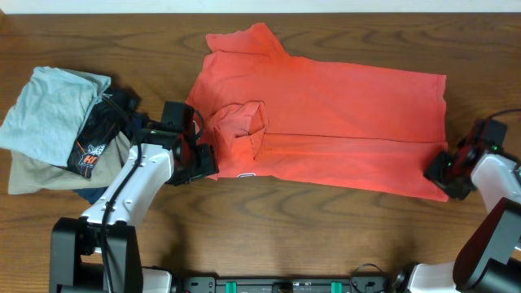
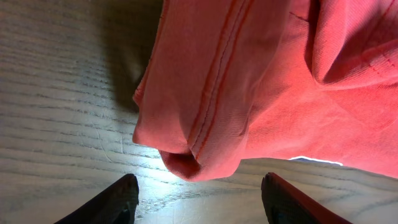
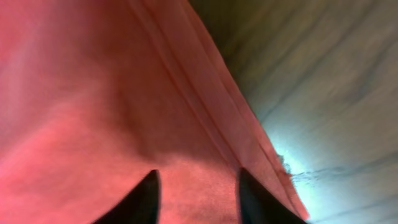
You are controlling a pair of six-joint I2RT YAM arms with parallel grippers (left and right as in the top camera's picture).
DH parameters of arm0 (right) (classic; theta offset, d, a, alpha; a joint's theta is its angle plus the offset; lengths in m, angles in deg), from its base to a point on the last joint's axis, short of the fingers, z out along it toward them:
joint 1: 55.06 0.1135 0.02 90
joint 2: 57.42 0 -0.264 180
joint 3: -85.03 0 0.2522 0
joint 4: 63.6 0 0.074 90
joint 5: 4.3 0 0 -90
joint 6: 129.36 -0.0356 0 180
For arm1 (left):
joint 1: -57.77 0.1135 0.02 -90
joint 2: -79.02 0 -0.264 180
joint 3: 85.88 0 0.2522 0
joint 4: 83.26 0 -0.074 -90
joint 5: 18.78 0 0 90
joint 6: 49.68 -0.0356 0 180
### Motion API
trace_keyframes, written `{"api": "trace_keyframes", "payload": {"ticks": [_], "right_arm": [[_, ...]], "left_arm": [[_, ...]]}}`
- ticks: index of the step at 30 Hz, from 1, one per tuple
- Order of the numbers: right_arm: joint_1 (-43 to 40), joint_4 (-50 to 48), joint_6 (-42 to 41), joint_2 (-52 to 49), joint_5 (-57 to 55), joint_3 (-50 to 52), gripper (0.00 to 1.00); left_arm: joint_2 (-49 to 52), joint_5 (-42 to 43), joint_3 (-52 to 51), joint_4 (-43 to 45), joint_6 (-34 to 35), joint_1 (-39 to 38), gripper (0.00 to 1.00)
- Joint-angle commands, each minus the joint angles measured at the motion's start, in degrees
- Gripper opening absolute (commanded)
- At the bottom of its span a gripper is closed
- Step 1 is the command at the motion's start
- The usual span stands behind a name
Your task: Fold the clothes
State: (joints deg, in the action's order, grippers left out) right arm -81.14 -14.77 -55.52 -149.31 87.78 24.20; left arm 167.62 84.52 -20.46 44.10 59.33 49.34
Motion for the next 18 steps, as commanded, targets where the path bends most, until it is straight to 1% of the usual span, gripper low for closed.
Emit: {"api": "trace_keyframes", "payload": {"ticks": [1, 2, 6, 8, 9, 12, 16, 18], "right_arm": [[-0.1, -2.0, -0.3, -0.2, -0.2, 3.1, 0.25], [-0.1, -2.9, -0.3, -0.2, -0.2, 4.0, 0.24], [-0.1, -5.0, -0.3, -0.2, -0.8, 6.5, 0.22], [-0.1, -5.3, -0.3, -0.2, -0.8, 6.8, 0.22], [-0.1, -5.4, -0.3, -0.2, -0.8, 6.8, 0.22], [-0.1, -5.5, -0.3, -0.2, -0.8, 6.8, 0.23], [-0.1, -5.5, -0.3, -0.2, -0.8, 6.8, 0.24], [-0.1, -5.5, -0.3, -0.2, -0.8, 6.8, 0.24]], "left_arm": [[-0.5, -0.6, -0.6, 0.2, -1.0, 0.0, 0.65], [-0.5, -0.6, -0.6, 0.2, -1.0, 0.0, 0.65], [-0.2, -0.6, -0.6, 0.4, -1.0, 0.0, 0.65], [0.2, -0.5, -0.6, 0.4, -1.0, 0.0, 0.6], [0.5, -0.5, -0.7, 0.4, -1.0, 0.0, 0.56], [1.2, -0.5, -0.9, 0.4, -1.0, 0.0, 0.47], [1.4, -0.5, -0.9, 0.6, -1.0, 0.0, 0.43], [1.4, -0.5, -0.9, 0.8, -1.0, 0.0, 0.38]]}}
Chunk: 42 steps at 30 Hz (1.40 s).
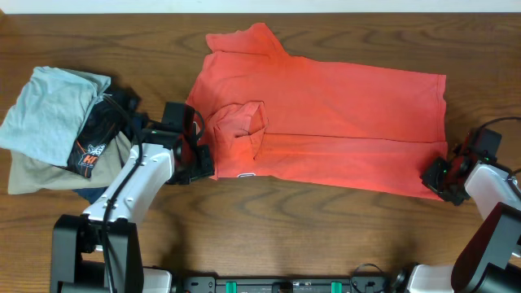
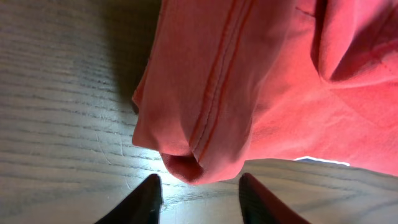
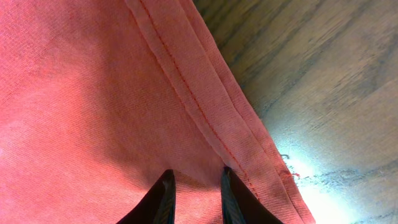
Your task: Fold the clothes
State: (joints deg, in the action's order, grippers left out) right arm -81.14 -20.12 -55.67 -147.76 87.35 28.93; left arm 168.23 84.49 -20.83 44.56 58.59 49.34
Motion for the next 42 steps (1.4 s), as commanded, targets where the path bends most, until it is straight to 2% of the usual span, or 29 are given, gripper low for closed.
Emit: {"api": "trace_keyframes", "payload": {"ticks": [1, 8, 12, 24, 26, 27, 28, 31, 38, 42], "right_arm": [[-0.1, -0.2, -0.2, -1.7, -0.3, 2.1, 0.24], [-0.1, -0.1, -0.2, -1.7, -0.3, 2.1, 0.24], [-0.1, -0.1, -0.2, -1.7, -0.3, 2.1, 0.24], [-0.1, 0.0, -0.2, -1.7, -0.3, 2.1, 0.23], [-0.1, 0.0, -0.2, -1.7, -0.3, 2.1, 0.23], [-0.1, 0.0, -0.2, -1.7, -0.3, 2.1, 0.23], [-0.1, 0.0, -0.2, -1.7, -0.3, 2.1, 0.23], [-0.1, 0.0, -0.2, -1.7, -0.3, 2.1, 0.22], [-0.1, 0.0, -0.2, -1.7, -1.7, 2.1, 0.19], [-0.1, 0.0, -0.2, -1.7, -1.9, 2.1, 0.19]], "left_arm": [[0.8, -0.5, -0.5, 0.4, -0.3, 0.0, 0.36], [0.9, -0.5, -0.5, 1.7, -0.3, 0.0, 0.35], [1.0, -0.5, -0.5, 1.9, -0.3, 0.0, 0.3], [3.1, -0.5, -0.5, 2.1, -0.3, -0.1, 0.23], [3.8, -0.5, -0.5, 2.4, -0.3, -0.1, 0.19], [4.0, -0.5, -0.5, 2.5, -0.5, -0.1, 0.08], [4.2, -0.9, -0.5, 2.6, -0.9, -0.1, 0.06], [3.8, -5.6, -0.4, 2.2, -0.9, 0.0, 0.06], [1.2, -24.2, 2.0, -5.2, -0.5, 1.3, 0.06], [-0.4, -26.1, 2.3, -5.6, -0.4, 2.3, 0.06]]}}
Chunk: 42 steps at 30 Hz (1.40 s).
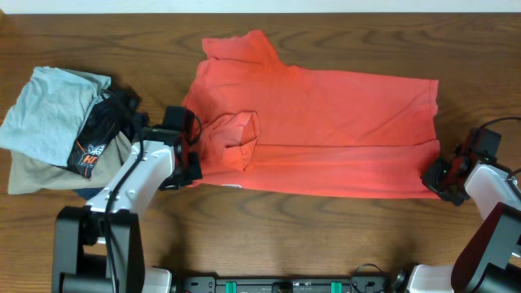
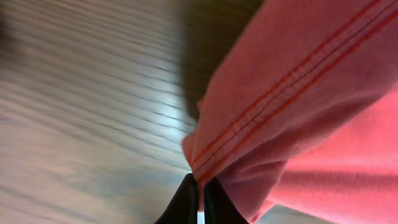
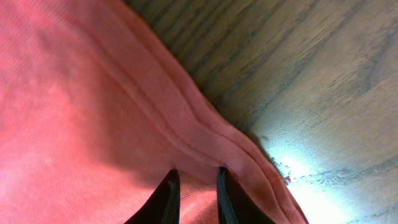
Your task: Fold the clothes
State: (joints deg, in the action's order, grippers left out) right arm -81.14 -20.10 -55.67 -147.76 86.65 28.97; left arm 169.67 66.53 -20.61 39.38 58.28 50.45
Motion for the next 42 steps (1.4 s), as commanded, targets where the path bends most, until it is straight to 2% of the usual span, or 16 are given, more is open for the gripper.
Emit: {"api": "trace_keyframes", "payload": {"ticks": [1, 7, 13, 15, 21, 23, 30, 37, 38, 39, 40, 42], "right_arm": [[-0.1, 0.0, -0.2, -1.7, -1.6, 2.0, 0.19], [-0.2, 0.3, -0.2, -1.7, -2.1, 2.0, 0.18], [-0.2, 0.3, -0.2, -1.7, -2.5, 2.0, 0.18], [-0.2, 0.5, -0.2, -1.7, -2.5, 2.0, 0.18], [-0.2, 0.9, -0.4, -1.7, -3.8, 2.0, 0.23], [-0.2, 1.3, -0.4, -1.7, -4.0, 2.0, 0.25], [-0.2, 8.2, -3.6, -1.7, -12.0, -1.6, 0.37], [-0.1, 17.7, -1.9, 0.0, -7.0, -12.3, 0.47], [-0.1, 19.2, -1.9, 0.5, -6.6, -13.4, 0.48], [-0.1, 20.4, -1.9, 0.9, -6.7, -14.1, 0.49], [-0.1, 21.5, -1.9, 1.4, -6.7, -14.3, 0.52], [-0.2, 23.0, -1.9, 1.6, -6.9, -14.1, 0.54]], "left_arm": [[-2.1, -8.6, 2.0, -0.4, -0.1, 1.4, 0.06], [-2.3, -15.8, 2.0, -0.4, -0.1, 1.6, 0.06], [-2.3, -18.8, 2.0, 2.3, -0.1, 1.6, 0.07], [-2.3, -18.6, 2.0, 1.7, -0.1, 1.6, 0.11], [-2.3, -10.3, 2.0, -6.3, 0.3, 1.6, 0.12], [-2.3, -8.8, 2.0, -7.8, 0.3, 1.6, 0.08], [-2.9, -5.9, 2.1, -7.1, 0.2, 1.6, 0.06], [-6.5, 2.7, 2.2, -2.6, -4.2, 1.6, 0.07], [-6.9, 2.8, 2.2, -2.1, -4.2, 1.6, 0.14], [-7.2, 2.8, 2.2, -1.6, -4.2, 1.6, 0.33], [-7.3, 2.8, 2.2, -1.2, -4.2, 1.6, 0.44], [-7.1, 2.8, 2.1, -0.4, -4.2, 1.6, 0.54]]}}
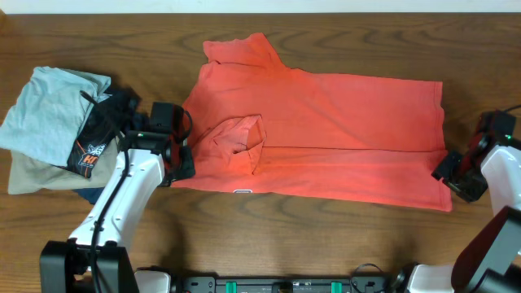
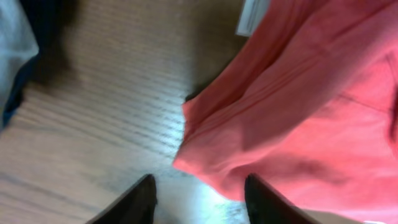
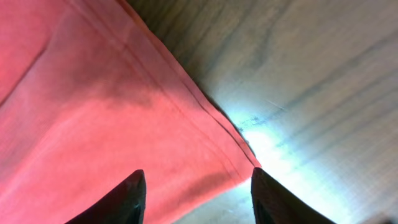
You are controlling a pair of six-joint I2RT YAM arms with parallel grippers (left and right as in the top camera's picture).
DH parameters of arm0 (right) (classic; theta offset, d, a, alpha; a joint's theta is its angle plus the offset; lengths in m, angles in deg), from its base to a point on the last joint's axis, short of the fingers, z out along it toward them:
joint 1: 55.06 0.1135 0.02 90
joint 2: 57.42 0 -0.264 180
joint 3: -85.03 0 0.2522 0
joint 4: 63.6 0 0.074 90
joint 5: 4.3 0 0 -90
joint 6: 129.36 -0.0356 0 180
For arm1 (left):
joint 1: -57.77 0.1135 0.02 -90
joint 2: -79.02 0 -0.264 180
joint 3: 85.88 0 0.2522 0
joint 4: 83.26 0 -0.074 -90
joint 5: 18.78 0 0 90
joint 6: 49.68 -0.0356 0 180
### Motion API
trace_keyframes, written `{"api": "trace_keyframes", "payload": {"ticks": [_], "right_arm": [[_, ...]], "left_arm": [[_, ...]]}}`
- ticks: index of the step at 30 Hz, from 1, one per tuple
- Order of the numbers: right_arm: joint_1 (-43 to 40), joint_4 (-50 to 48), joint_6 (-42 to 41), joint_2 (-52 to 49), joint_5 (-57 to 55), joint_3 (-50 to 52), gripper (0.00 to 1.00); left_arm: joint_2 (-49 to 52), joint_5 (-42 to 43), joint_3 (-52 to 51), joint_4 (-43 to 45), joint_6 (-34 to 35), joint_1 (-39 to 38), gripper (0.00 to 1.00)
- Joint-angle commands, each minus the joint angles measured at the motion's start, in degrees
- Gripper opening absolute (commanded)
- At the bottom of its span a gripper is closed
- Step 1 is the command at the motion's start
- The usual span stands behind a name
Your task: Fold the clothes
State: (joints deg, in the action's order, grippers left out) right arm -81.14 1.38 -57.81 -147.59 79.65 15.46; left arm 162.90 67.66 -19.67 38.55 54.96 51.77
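Observation:
An orange-red shirt [image 1: 326,122] lies spread flat on the wooden table, with one sleeve [image 1: 240,138] folded onto its left part. My left gripper [image 1: 181,163] stands open just off the shirt's near left corner [image 2: 205,165]. In the left wrist view the gripper [image 2: 199,205] has bare wood between its fingers. My right gripper [image 1: 453,172] is open at the near right corner. In the right wrist view the gripper [image 3: 198,202] has the hem [image 3: 211,118] lying loose between the fingers.
A pile of clothes sits at the table's left: a pale blue-grey garment [image 1: 50,110] on top, a black printed one [image 1: 94,145] beside it, a beige one [image 1: 32,175] beneath. Bare wood [image 1: 326,236] runs along the front edge.
Both grippers were shut on the shirt's near corners and now both are open off the cloth. The shirt lies flatter, its near edge a little closer to the front.
At first both grippers stood open around the shirt's near corners. Their fingers then stood closer together on the cloth, and later were shut on it, with the shirt shifted slightly. Now the corners are let go and the shirt lies flat.

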Motion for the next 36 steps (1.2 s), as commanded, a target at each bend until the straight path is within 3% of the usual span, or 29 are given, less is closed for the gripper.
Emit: {"api": "trace_keyframes", "payload": {"ticks": [1, 6, 12, 18, 21, 24, 28, 30, 36], "right_arm": [[-0.2, 2.0, 0.0, 1.4, 0.1, -0.1, 0.54], [-0.2, -0.4, -3.3, 1.4, -0.2, 5.9, 0.56], [-0.3, -7.0, -4.7, 1.4, -0.2, 11.8, 0.66], [-0.3, -10.8, -4.7, 1.4, -2.2, 13.6, 0.64], [-0.3, -11.2, -5.2, 1.4, -3.7, 13.9, 0.6], [-0.3, -11.2, -5.3, 1.4, -4.1, 14.1, 0.53], [-0.3, -10.6, -5.3, 1.4, -4.5, 14.4, 0.26], [-0.3, -10.1, -5.3, 1.4, -5.7, 14.4, 0.16], [-0.7, -7.6, -7.5, 1.4, -11.0, 14.4, 0.13]], "left_arm": [[-0.1, 1.7, 1.2, 0.6, -0.8, 0.3, 0.56], [2.1, 6.1, 0.5, 1.6, -0.5, 0.3, 0.57], [4.6, 6.7, -0.7, 4.8, -0.5, 0.3, 0.62], [7.0, 5.5, -0.7, 6.6, -0.5, 0.3, 0.61], [8.3, 5.5, -1.0, 6.6, -0.5, 0.3, 0.46], [9.6, 5.5, -1.7, 6.5, -0.5, 0.3, 0.39], [11.2, 5.5, -1.8, 4.0, -0.4, 0.3, 0.11], [11.4, 5.5, -1.8, 1.8, -0.4, 0.3, 0.08], [11.4, 5.5, -1.8, -5.6, 0.5, 0.3, 0.06]]}}
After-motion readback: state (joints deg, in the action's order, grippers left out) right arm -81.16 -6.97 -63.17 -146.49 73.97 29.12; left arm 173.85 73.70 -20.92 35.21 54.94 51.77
